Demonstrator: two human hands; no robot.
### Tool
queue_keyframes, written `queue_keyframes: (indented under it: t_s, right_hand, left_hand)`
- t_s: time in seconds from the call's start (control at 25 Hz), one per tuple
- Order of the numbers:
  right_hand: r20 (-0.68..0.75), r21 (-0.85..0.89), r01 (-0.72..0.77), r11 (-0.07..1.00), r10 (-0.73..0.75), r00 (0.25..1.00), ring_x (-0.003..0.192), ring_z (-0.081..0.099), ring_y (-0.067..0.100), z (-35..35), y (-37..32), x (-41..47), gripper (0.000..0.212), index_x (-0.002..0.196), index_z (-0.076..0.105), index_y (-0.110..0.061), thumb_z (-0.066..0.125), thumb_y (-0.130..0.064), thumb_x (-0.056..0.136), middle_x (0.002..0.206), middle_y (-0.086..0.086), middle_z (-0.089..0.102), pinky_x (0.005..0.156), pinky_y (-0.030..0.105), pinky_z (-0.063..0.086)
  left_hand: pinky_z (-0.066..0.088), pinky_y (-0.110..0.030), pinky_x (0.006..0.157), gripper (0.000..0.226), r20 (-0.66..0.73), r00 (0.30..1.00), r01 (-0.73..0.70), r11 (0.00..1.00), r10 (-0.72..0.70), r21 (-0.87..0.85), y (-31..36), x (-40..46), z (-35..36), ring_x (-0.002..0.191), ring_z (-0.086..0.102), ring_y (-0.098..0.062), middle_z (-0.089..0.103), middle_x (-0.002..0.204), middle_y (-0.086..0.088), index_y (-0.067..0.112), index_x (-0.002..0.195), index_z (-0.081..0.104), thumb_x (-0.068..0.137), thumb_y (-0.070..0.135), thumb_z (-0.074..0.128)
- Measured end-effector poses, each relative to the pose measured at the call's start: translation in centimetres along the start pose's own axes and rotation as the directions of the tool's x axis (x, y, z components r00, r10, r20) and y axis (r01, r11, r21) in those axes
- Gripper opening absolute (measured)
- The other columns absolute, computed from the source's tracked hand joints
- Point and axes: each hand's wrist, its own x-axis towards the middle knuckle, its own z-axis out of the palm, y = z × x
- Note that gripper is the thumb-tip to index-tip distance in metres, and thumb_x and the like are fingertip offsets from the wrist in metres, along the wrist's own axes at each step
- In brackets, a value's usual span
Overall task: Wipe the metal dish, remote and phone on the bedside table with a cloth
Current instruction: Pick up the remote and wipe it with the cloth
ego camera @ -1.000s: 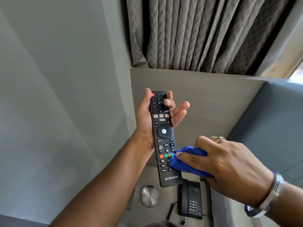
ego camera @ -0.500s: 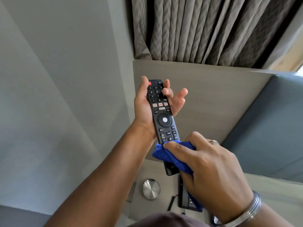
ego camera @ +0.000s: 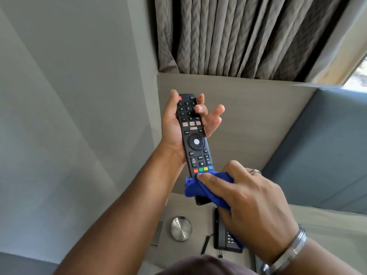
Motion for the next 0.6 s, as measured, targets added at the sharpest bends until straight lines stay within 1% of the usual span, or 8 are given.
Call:
queue_keyframes:
  t_s: [0.12, 0.2, 0.32, 0.4, 0.48, 0.6]
  right_hand:
    - [0.034, -0.055, -0.11, 0.992, 0.112, 0.993, 0.054, 0.051, 0.03, -0.1, 1.9, -0.1, 0.036, 0.101, 0.069, -0.037, 0.073, -0.018, 0.071, 0.076, 0.002, 0.055, 0.04, 0.035, 0.047]
    - [0.007, -0.072, -0.147, 0.987, 0.148, 0.989, 0.053, 0.05, 0.03, -0.4, 2.6, -0.4, 0.037, 0.099, 0.069, -0.035, 0.075, -0.016, 0.069, 0.076, 0.002, 0.055, 0.039, 0.034, 0.045]
    - [-0.027, -0.029, -0.069, 0.997, 0.068, 0.997, 0.054, 0.048, 0.028, 0.2, 0.7, -0.6, 0.031, 0.099, 0.065, -0.036, 0.068, -0.022, 0.072, 0.077, 0.0, 0.051, 0.039, 0.033, 0.044]
    - [-0.025, -0.01, -0.041, 0.999, 0.04, 0.999, 0.055, 0.048, 0.027, 1.0, -0.1, -0.6, 0.032, 0.104, 0.065, -0.035, 0.067, -0.024, 0.074, 0.077, 0.0, 0.05, 0.038, 0.034, 0.044]
    - [-0.023, -0.008, -0.08, 0.997, 0.079, 0.997, 0.055, 0.049, 0.027, 1.6, 0.6, -0.6, 0.04, 0.112, 0.065, -0.035, 0.07, -0.022, 0.074, 0.078, 0.002, 0.052, 0.038, 0.034, 0.045]
    - [0.002, -0.062, -0.14, 0.988, 0.141, 0.99, 0.055, 0.051, 0.029, 1.8, 2.2, -0.9, 0.048, 0.116, 0.064, -0.037, 0.074, -0.021, 0.072, 0.079, 0.003, 0.055, 0.039, 0.032, 0.044]
  left_hand:
    - [0.06, -0.039, 0.077, 0.062, 0.01, 1.0, -0.013, 0.999, 0.013, 0.029, 0.1, 0.0, -0.5, 0.098, 0.071, -0.03, 0.064, 0.065, 0.003, 0.011, 0.1, 0.061, 0.093, 0.068, 0.037]
    - [0.06, -0.039, 0.078, 0.061, -0.019, 1.0, -0.012, 0.999, 0.013, 0.03, -0.1, 0.1, -0.8, 0.097, 0.07, -0.03, 0.063, 0.064, 0.003, 0.011, 0.101, 0.061, 0.094, 0.066, 0.038]
    - [0.06, -0.039, 0.078, 0.06, -0.049, 0.999, -0.025, 1.0, 0.024, -0.017, -0.3, 0.6, -0.8, 0.098, 0.069, -0.029, 0.061, 0.062, 0.002, 0.01, 0.1, 0.06, 0.094, 0.065, 0.039]
    - [0.06, -0.039, 0.077, 0.061, -0.024, 0.999, -0.035, 0.999, 0.034, -0.038, 0.0, 1.0, -0.8, 0.099, 0.069, -0.03, 0.061, 0.063, 0.003, 0.01, 0.1, 0.06, 0.094, 0.066, 0.038]
    - [0.06, -0.039, 0.076, 0.061, -0.005, 0.999, -0.054, 0.998, 0.054, -0.024, 0.4, 1.2, -1.1, 0.099, 0.068, -0.03, 0.06, 0.063, 0.003, 0.011, 0.099, 0.061, 0.093, 0.067, 0.037]
    - [0.061, -0.039, 0.075, 0.061, -0.001, 0.999, -0.035, 0.998, 0.035, -0.061, 0.7, 1.0, -1.9, 0.098, 0.069, -0.029, 0.06, 0.062, 0.004, 0.011, 0.1, 0.061, 0.093, 0.067, 0.038]
